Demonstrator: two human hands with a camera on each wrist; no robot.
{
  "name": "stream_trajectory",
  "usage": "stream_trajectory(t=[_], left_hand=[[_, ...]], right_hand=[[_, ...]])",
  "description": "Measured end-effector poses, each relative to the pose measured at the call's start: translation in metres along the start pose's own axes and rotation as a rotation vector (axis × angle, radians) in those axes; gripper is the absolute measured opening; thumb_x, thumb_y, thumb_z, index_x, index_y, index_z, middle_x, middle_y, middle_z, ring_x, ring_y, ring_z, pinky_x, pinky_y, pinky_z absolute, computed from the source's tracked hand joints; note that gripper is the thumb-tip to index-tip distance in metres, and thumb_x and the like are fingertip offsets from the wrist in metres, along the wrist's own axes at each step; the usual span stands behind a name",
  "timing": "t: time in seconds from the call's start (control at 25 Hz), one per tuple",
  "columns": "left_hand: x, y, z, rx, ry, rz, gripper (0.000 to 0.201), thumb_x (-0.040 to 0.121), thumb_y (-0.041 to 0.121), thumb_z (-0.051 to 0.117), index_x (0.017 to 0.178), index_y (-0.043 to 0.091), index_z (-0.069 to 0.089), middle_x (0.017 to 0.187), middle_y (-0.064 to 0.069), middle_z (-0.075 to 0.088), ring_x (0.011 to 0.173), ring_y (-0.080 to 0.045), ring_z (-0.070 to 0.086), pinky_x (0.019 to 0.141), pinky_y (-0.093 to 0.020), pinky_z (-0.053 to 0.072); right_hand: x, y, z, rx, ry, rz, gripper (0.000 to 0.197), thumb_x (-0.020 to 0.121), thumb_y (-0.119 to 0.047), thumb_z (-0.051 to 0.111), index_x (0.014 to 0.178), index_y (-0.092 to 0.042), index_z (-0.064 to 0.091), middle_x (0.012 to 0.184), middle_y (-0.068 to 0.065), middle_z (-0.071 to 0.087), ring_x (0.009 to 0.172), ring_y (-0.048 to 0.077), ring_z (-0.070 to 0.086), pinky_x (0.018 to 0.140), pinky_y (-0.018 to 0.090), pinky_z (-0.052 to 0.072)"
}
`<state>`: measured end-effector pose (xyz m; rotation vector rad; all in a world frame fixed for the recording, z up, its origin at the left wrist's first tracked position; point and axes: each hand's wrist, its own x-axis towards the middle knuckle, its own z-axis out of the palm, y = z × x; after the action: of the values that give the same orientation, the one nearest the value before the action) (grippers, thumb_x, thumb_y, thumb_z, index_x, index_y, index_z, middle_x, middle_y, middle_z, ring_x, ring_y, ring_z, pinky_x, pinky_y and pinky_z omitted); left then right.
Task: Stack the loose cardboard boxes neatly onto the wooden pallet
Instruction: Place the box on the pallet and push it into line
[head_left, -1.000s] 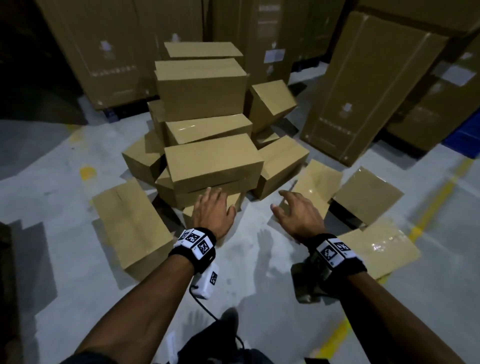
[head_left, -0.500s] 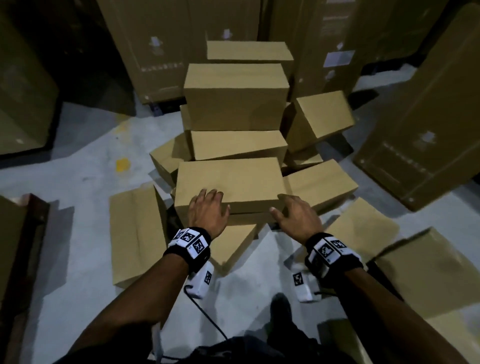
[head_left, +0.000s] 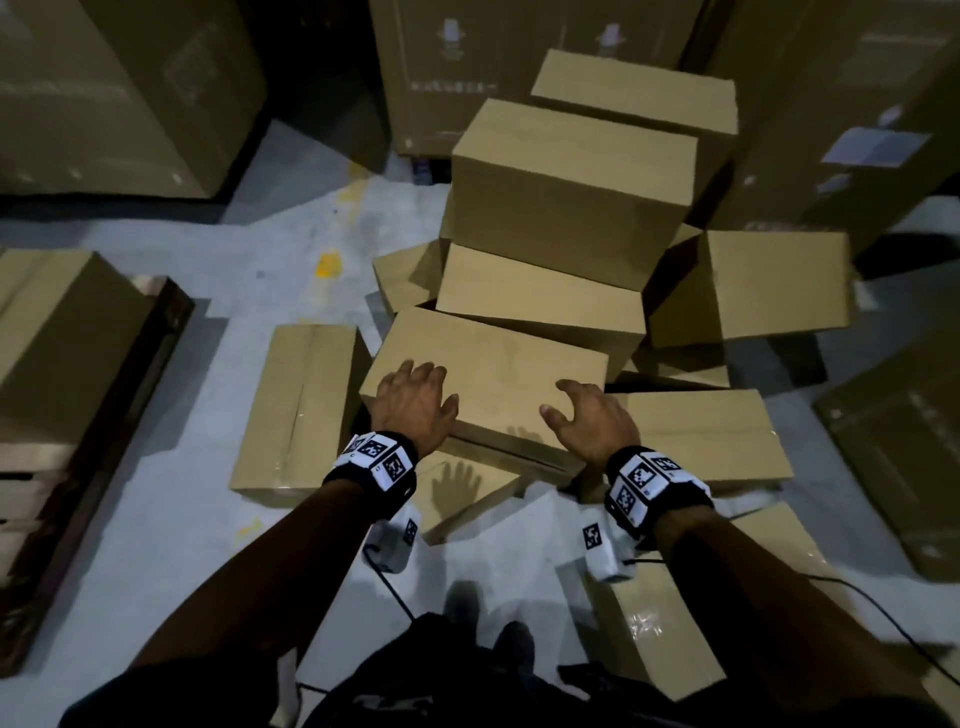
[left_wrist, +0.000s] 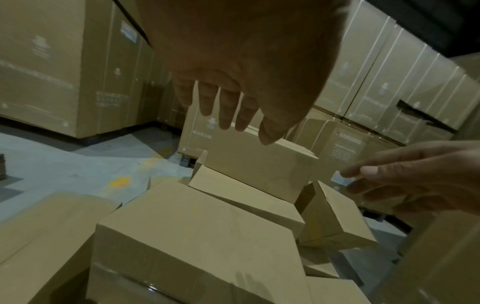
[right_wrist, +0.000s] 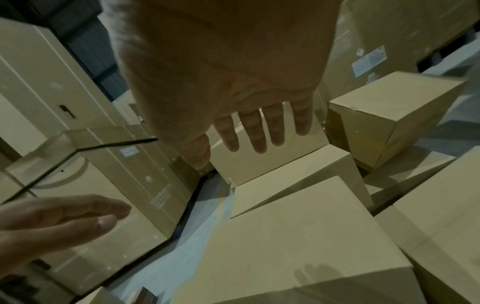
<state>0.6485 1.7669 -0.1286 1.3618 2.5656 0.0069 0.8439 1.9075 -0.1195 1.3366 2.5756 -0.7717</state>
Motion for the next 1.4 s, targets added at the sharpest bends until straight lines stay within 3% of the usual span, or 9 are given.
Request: stream_trajectory(t=[0.32,0.6,0.76,1.0,1.24,1.4], left_hand=[[0.096,0.01,0.022,0.035,-0.12,0.053,0.055,0.099,0.045,0.042,0.146,0.015,0.039,0.154,-0.006,0.039,0.146,-0.029,0.027,0.115,-0.045,0.028],[0.178,0.023,0.061,0.06,-0.276,0.056,0.068,0.097,0.05,0.05,0.152,0.017,0.029,0.159,-0.006,0.03,0.148,-0.029,0.021,0.118,-0.042,0.026],[0.235,0.037,0.099,-0.003,-0.395,0.038,0.081,0.094,0.05,0.059,0.156,0.017,0.019,0.164,-0.005,0.017,0.152,-0.027,0.01,0.119,-0.041,0.018],[0.312,0.056,0.157,0.053,-0.553,0.074,0.107,0.087,0.051,0.067,0.158,0.014,-0.004,0.166,-0.007,-0.002,0.153,-0.026,-0.001,0.122,-0.038,0.008],[0.37,0.066,0.201,0.209,-0.609,0.239,0.117,0.083,0.05,0.072,0.156,0.007,-0.009,0.165,-0.013,-0.007,0.153,-0.03,0.0,0.124,-0.039,0.008],[0.382,0.064,0.212,0.263,-0.571,0.294,0.124,0.074,0.059,0.076,0.156,0.004,0.002,0.163,-0.018,0.009,0.149,-0.035,0.013,0.123,-0.041,0.013]], right_hand=[[0.092,0.028,-0.004,-0.017,-0.062,0.078,0.059,0.099,-0.051,0.05,0.15,-0.023,0.04,0.151,0.009,0.047,0.137,0.032,0.042,0.108,0.043,0.038],[0.195,0.066,0.013,-0.013,-0.248,0.075,0.064,0.097,-0.05,0.053,0.153,-0.026,0.034,0.154,0.008,0.041,0.139,0.033,0.041,0.11,0.045,0.038],[0.273,0.094,0.04,-0.082,-0.369,0.044,0.076,0.094,-0.05,0.058,0.157,-0.023,0.024,0.16,0.009,0.03,0.144,0.033,0.033,0.113,0.045,0.033],[0.362,0.114,0.073,-0.153,-0.436,-0.015,0.101,0.085,-0.069,0.06,0.16,-0.023,0.01,0.163,0.012,0.021,0.149,0.033,0.021,0.118,0.047,0.021],[0.4,0.132,0.104,-0.239,-0.524,-0.05,0.113,0.077,-0.069,0.071,0.159,-0.022,0.009,0.165,0.008,0.019,0.151,0.03,0.019,0.12,0.047,0.018],[0.398,0.136,0.114,-0.232,-0.486,-0.062,0.106,0.077,-0.064,0.074,0.156,-0.021,0.018,0.163,0.007,0.026,0.149,0.029,0.025,0.118,0.047,0.023]])
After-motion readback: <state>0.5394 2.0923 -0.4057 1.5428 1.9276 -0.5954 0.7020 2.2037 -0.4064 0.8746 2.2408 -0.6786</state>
